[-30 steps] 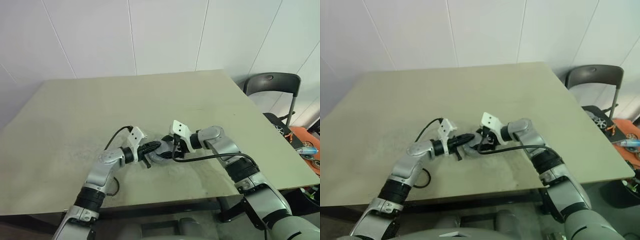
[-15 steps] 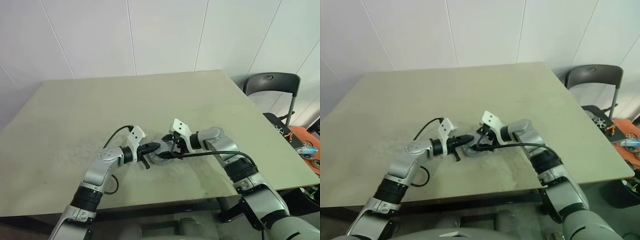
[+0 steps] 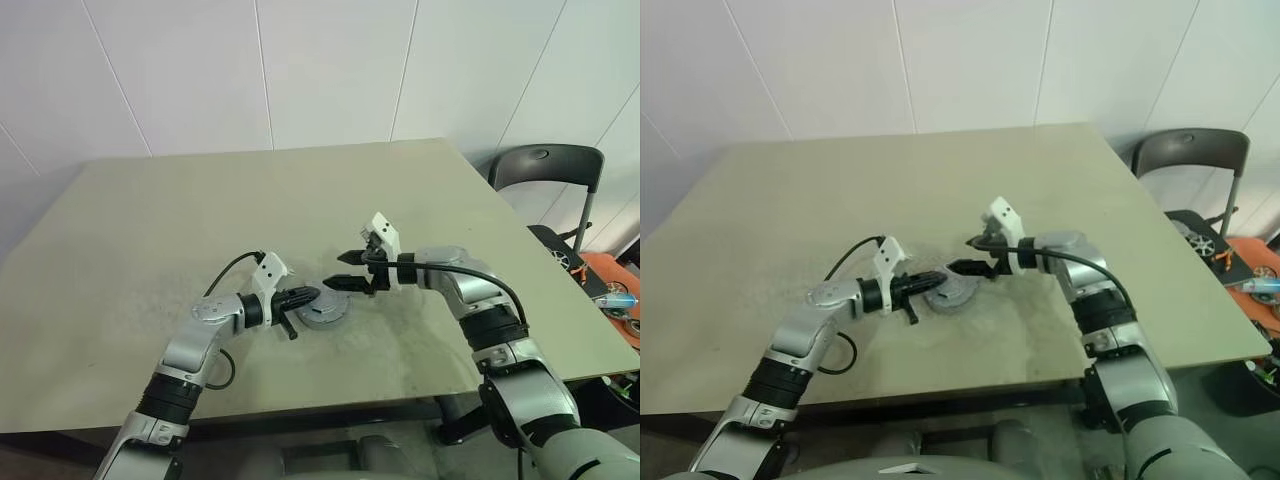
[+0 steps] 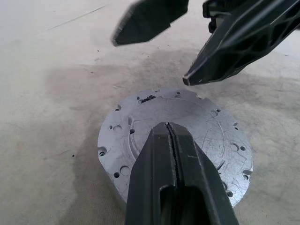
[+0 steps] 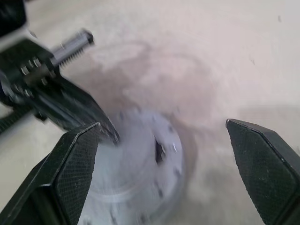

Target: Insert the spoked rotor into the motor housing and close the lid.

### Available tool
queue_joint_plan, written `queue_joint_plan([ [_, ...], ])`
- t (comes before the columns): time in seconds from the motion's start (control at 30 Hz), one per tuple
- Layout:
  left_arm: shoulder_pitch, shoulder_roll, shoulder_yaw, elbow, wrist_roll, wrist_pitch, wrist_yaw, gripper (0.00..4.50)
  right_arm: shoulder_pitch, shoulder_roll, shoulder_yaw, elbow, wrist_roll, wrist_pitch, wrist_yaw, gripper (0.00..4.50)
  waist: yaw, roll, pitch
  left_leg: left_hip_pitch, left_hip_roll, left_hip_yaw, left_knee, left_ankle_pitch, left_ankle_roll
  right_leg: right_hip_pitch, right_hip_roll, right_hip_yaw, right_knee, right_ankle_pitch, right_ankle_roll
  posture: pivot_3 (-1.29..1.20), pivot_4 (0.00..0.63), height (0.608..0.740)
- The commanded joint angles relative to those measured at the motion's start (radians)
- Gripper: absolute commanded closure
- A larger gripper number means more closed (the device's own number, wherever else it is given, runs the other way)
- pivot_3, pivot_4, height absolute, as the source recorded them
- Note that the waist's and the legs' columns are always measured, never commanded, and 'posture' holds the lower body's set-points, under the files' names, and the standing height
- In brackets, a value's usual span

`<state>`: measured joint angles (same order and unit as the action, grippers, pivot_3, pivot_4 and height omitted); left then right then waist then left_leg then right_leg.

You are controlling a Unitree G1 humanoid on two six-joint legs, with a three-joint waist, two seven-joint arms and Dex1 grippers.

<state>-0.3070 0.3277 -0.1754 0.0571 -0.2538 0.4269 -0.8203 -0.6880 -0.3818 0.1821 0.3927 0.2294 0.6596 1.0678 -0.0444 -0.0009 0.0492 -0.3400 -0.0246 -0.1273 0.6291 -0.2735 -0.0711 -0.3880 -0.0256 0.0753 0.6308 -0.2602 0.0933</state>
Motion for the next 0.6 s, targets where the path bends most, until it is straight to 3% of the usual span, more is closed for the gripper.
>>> queue_joint_plan([
  [0.03, 0.018, 0.002, -0.006, 0.013, 0.005, 0.017, 0.011, 4.5, -0.018, -0.007, 0.019, 0.056, -0.012, 0.115, -0.028, 0.02, 0.0, 0.0, 0.0, 0.0, 0.0, 0.0, 0.0, 0.0, 0.0, 0.0, 0.0, 0.0, 0.0, 0.0, 0.0, 0.0, 0.0, 0.74],
  [0.13, 0.018, -0.005, -0.004, 0.013, 0.003, 0.016, 0.016, 4.5, -0.032, 0.02, 0.016, 0.127, -0.021, 0.196, -0.081, 0.02, -0.001, 0.001, -0.001, 0.0, 0.0, 0.0, 0.001, 0.0, 0.0, 0.0, 0.0, 0.001, 0.0, -0.001, -0.002, 0.0, 0.0, 0.74],
  [0.6, 0.024, -0.007, 0.006, 0.002, 0.007, 0.012, 0.033, 4.5, 0.001, 0.128, -0.046, 0.041, 0.134, 0.432, -0.082, 0.02, -0.001, 0.0, -0.001, 0.0, 0.0, 0.0, -0.001, 0.0, 0.0, 0.0, 0.0, 0.0, 0.0, 0.0, 0.0, 0.0, 0.0, 0.74],
])
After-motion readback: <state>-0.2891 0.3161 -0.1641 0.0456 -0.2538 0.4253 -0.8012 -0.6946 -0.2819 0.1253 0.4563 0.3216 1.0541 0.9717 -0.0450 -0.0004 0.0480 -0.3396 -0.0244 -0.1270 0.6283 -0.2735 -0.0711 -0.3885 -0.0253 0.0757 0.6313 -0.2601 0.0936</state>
